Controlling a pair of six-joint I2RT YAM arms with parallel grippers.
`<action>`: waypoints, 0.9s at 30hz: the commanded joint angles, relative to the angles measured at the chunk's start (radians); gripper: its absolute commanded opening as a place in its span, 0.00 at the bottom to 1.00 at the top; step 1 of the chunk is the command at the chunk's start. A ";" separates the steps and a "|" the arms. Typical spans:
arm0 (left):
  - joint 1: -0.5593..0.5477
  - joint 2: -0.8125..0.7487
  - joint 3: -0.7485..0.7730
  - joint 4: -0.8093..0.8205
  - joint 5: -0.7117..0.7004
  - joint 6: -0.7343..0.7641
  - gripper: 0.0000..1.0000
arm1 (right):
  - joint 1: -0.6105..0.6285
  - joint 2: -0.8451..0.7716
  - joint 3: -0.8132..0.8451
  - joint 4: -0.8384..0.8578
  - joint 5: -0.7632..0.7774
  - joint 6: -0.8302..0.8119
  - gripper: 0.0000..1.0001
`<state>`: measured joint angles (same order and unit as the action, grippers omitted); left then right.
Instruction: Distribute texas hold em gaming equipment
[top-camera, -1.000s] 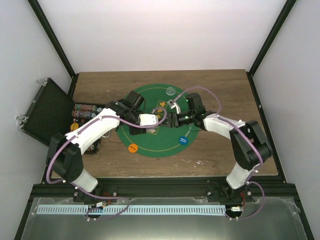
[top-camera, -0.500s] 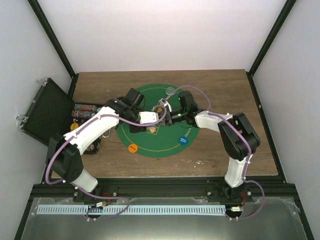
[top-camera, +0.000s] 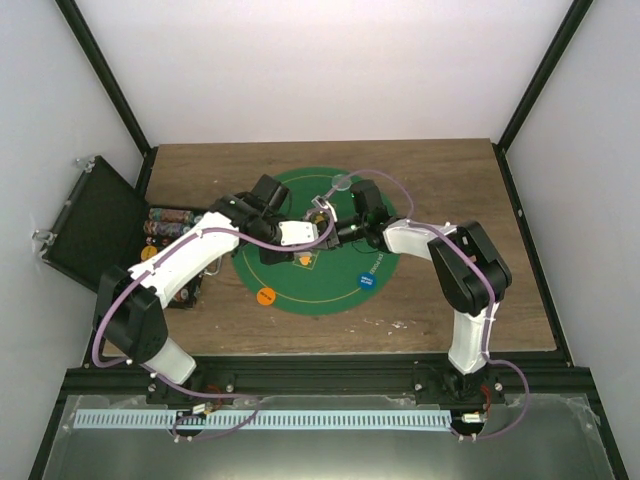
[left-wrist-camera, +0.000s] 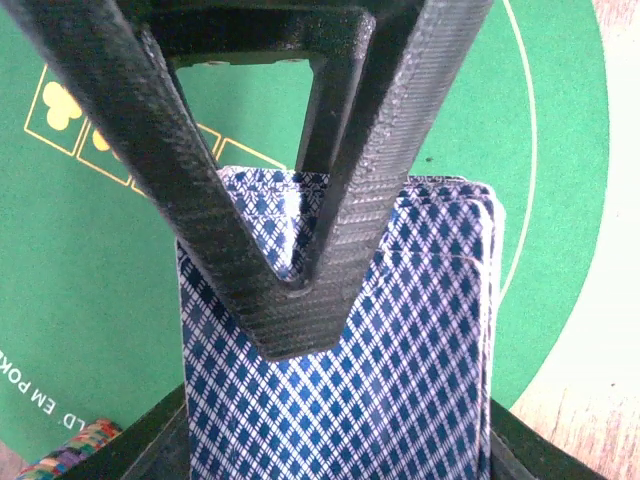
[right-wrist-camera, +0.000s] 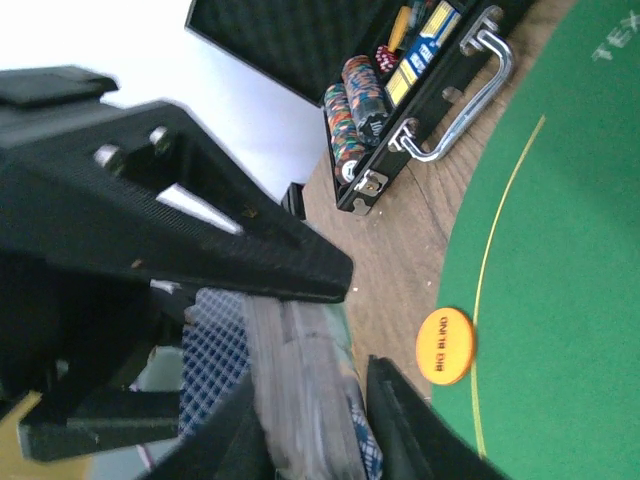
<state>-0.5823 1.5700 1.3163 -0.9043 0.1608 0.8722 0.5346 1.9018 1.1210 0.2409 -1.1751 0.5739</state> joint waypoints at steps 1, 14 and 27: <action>0.006 0.016 -0.009 0.047 -0.014 0.020 0.57 | 0.013 -0.003 0.038 -0.011 -0.056 -0.027 0.15; 0.030 0.025 -0.053 0.057 0.098 0.058 0.87 | 0.013 -0.035 0.042 -0.042 -0.075 -0.076 0.01; 0.030 0.024 -0.053 0.096 0.115 0.029 0.49 | 0.013 -0.060 0.043 -0.105 -0.013 -0.119 0.19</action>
<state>-0.5495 1.5875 1.2667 -0.8589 0.2745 0.8955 0.5339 1.9011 1.1278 0.1844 -1.1893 0.4637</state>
